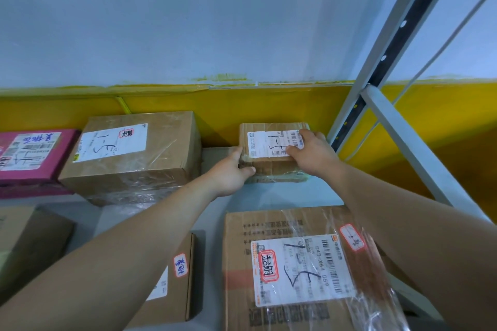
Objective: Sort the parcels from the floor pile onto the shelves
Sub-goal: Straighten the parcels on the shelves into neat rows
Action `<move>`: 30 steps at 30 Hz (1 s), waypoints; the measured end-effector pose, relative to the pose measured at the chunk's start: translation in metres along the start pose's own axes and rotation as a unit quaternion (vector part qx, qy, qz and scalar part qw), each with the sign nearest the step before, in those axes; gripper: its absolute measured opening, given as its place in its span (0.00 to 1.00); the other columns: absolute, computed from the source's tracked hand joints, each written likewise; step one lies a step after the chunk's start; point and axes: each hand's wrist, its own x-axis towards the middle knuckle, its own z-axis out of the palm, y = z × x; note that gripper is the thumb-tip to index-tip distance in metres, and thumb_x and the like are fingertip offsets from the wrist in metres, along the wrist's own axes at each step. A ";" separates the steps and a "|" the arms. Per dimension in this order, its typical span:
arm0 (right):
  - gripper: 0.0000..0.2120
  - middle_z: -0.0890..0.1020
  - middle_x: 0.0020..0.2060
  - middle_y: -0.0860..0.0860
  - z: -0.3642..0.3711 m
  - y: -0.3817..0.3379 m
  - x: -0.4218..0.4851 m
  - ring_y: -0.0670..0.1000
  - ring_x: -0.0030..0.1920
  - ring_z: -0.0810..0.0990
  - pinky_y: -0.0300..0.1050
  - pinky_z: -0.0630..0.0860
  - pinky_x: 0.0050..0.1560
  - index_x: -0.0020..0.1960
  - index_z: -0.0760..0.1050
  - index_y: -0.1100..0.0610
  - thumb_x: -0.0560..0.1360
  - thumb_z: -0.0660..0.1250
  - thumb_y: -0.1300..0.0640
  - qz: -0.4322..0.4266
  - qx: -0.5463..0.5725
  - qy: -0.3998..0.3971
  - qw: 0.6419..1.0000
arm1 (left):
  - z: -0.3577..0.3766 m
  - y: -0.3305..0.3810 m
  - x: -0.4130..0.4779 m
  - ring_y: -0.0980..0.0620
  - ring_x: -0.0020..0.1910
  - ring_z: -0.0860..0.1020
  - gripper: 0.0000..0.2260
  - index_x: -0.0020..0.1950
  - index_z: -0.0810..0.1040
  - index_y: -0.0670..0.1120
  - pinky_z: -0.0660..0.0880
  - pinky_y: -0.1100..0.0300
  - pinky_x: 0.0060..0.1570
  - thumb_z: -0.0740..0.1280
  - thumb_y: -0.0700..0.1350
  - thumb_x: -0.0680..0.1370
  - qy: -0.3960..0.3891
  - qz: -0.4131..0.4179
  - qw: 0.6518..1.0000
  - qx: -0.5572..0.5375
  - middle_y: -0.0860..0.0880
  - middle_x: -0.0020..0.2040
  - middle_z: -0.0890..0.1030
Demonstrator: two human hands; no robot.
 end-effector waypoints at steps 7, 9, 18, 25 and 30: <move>0.27 0.67 0.69 0.56 -0.003 -0.002 0.001 0.60 0.63 0.75 0.52 0.76 0.59 0.76 0.60 0.52 0.81 0.62 0.46 0.007 -0.019 -0.018 1.000 | -0.003 0.006 -0.010 0.51 0.71 0.67 0.31 0.80 0.49 0.53 0.61 0.64 0.66 0.63 0.45 0.81 -0.010 0.016 0.999 0.035 0.53 0.75 0.66; 0.27 0.67 0.69 0.56 -0.004 -0.002 0.001 0.60 0.65 0.73 0.53 0.75 0.61 0.76 0.61 0.52 0.80 0.62 0.45 0.006 -0.030 -0.020 0.999 | -0.006 0.012 -0.015 0.54 0.70 0.66 0.30 0.80 0.52 0.50 0.59 0.71 0.59 0.63 0.43 0.82 -0.013 0.026 0.998 0.049 0.54 0.74 0.66; 0.30 0.64 0.74 0.58 -0.026 -0.037 -0.018 0.61 0.71 0.66 0.57 0.70 0.67 0.77 0.61 0.56 0.80 0.61 0.43 -0.031 -0.085 -0.012 0.996 | -0.036 0.013 -0.056 0.51 0.77 0.56 0.31 0.79 0.55 0.49 0.55 0.57 0.74 0.64 0.52 0.80 0.047 0.043 0.986 0.153 0.51 0.80 0.54; 0.32 0.64 0.75 0.59 -0.034 -0.108 -0.081 0.62 0.74 0.63 0.56 0.65 0.71 0.78 0.59 0.58 0.80 0.59 0.42 -0.090 -0.104 0.002 0.991 | -0.074 -0.013 -0.145 0.49 0.77 0.58 0.30 0.79 0.57 0.49 0.57 0.59 0.71 0.64 0.53 0.80 0.086 0.085 0.957 0.265 0.48 0.79 0.57; 0.32 0.64 0.76 0.60 -0.005 -0.178 -0.160 0.60 0.75 0.63 0.51 0.63 0.72 0.78 0.60 0.60 0.81 0.58 0.41 -0.172 -0.138 0.021 0.975 | -0.098 -0.073 -0.249 0.48 0.74 0.63 0.29 0.78 0.60 0.48 0.61 0.56 0.70 0.64 0.54 0.80 0.133 0.085 0.938 0.307 0.49 0.77 0.62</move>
